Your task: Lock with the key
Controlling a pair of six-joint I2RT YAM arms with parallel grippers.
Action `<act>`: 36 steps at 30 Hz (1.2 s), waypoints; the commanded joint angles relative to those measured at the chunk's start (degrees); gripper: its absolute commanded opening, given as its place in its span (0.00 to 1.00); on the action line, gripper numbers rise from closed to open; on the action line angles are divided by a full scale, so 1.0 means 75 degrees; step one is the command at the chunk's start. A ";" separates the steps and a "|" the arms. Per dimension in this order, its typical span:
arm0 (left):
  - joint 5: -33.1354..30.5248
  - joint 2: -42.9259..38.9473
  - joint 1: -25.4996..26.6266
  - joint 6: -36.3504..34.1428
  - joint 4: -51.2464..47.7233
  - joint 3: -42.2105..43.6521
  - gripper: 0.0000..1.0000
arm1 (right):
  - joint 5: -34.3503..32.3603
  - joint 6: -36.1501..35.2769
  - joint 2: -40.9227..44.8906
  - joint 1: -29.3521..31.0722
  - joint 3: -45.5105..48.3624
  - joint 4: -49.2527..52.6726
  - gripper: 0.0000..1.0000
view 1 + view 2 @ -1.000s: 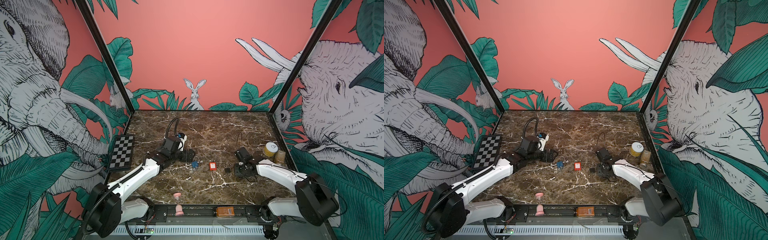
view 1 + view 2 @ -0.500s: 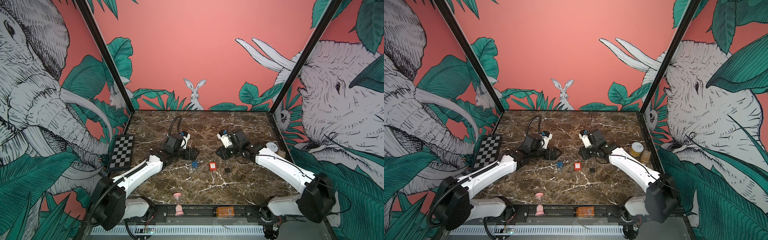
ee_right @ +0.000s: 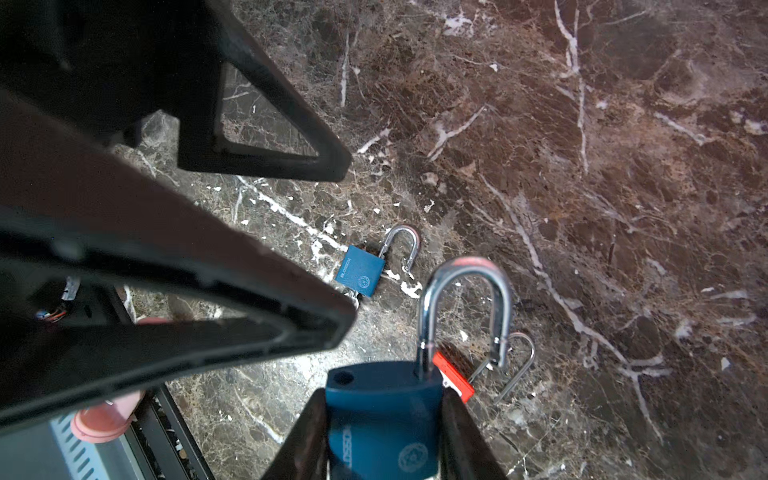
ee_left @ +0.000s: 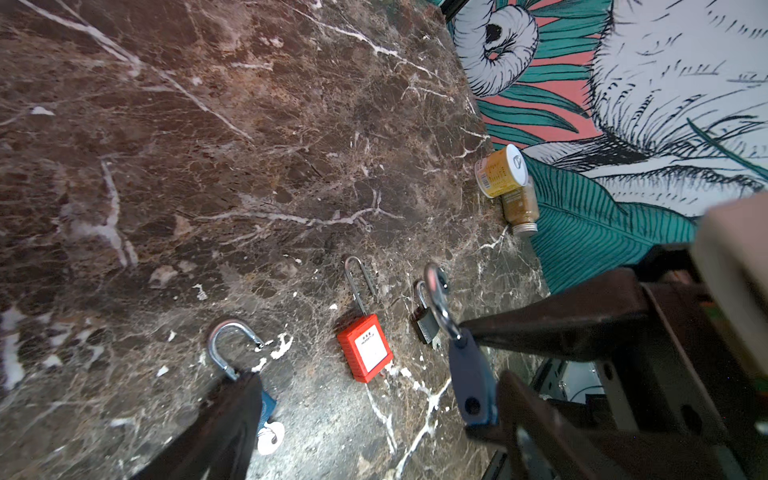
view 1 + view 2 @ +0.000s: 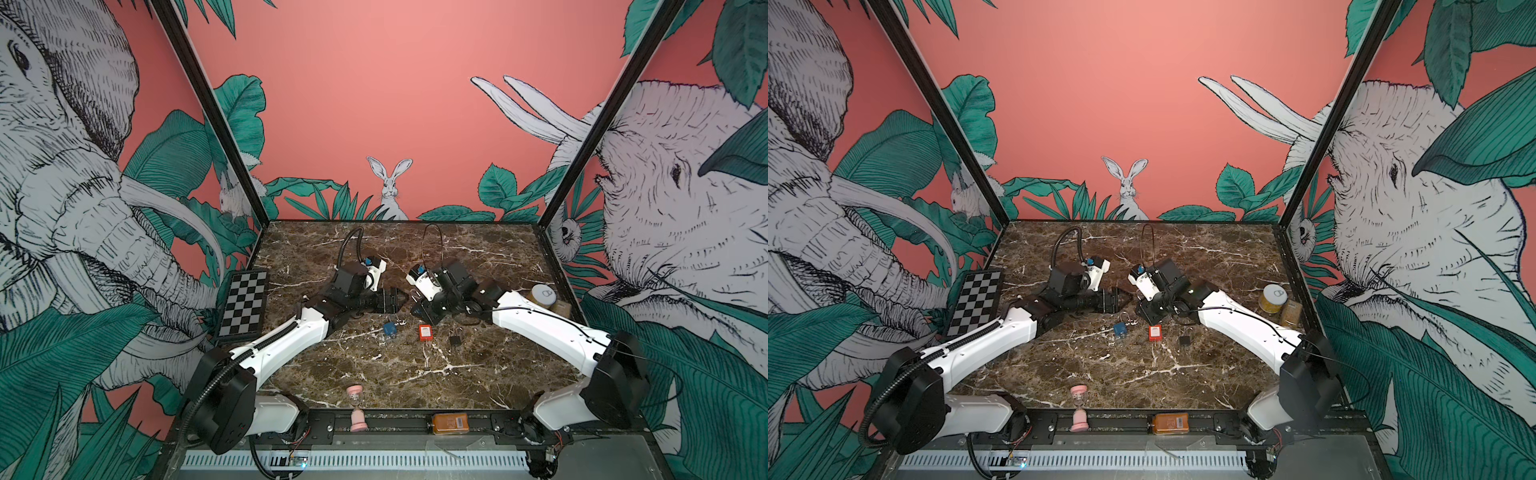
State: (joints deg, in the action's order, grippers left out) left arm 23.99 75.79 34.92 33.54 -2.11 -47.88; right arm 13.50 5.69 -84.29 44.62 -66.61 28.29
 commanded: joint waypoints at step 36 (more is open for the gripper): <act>0.1023 0.0710 0.0085 0.0919 0.1150 -0.0163 0.24 | -0.0463 -0.0209 -0.0210 0.0622 -0.0410 -0.0525 0.32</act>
State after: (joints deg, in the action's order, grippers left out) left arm 30.74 81.03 35.24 39.77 4.73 -47.88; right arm 10.70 4.51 -86.11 48.73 -67.81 27.05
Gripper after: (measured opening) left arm 0.268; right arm 0.358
